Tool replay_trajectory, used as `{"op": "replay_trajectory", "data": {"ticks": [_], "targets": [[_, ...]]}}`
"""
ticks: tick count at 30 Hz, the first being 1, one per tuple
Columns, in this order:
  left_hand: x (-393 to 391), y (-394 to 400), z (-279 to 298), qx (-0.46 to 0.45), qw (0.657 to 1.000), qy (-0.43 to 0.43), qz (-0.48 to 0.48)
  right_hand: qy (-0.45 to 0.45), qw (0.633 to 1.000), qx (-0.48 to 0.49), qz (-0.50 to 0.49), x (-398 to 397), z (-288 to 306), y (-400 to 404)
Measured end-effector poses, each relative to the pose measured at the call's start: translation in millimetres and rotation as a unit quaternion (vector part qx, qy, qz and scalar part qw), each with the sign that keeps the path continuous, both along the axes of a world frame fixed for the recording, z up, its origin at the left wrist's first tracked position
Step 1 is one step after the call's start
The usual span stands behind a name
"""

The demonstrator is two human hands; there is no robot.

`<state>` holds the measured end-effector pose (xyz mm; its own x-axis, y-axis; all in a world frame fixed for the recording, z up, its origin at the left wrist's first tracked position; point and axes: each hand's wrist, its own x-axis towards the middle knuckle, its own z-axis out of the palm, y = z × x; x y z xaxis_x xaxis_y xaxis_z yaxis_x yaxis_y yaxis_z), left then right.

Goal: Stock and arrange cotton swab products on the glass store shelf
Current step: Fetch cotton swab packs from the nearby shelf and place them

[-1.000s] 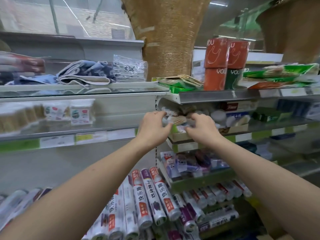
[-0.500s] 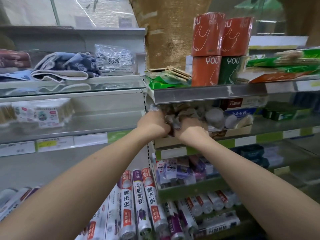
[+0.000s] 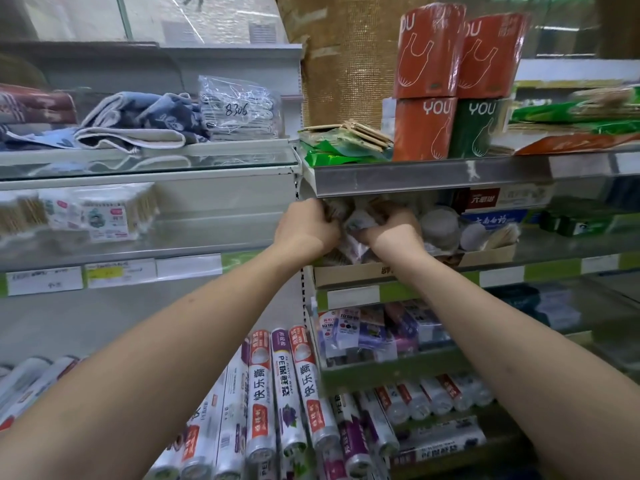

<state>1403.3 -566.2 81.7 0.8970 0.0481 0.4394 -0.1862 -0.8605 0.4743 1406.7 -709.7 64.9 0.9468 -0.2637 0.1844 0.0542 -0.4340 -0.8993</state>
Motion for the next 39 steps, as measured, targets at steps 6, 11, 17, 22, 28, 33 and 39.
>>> {"op": "replay_trajectory", "data": {"ticks": [6,11,17,22,28,33,39], "targets": [[-28,14,4,-0.002,0.993,-0.111,-0.03,-0.043,0.977,0.209,0.025,-20,-1,10],[-47,33,9,0.012,0.988,-0.144,-0.053,-0.032,0.949,0.3,0.089,-46,5,29],[-68,77,7,-0.005,0.985,-0.165,-0.041,-0.044,0.935,0.331,0.121,-66,4,73],[-91,129,17,-0.118,0.986,-0.121,-0.011,-0.06,0.928,0.339,0.144,-77,10,120],[-112,192,22,-0.256,0.965,-0.061,-0.003,-0.07,0.931,0.322,0.156,-84,21,185],[-127,238,24,-0.285,0.957,-0.053,0.023,-0.034,0.928,0.319,0.187,-94,30,230],[-144,282,24,-0.301,0.952,-0.044,0.039,0.023,0.918,0.307,0.249,-108,34,269]]}}
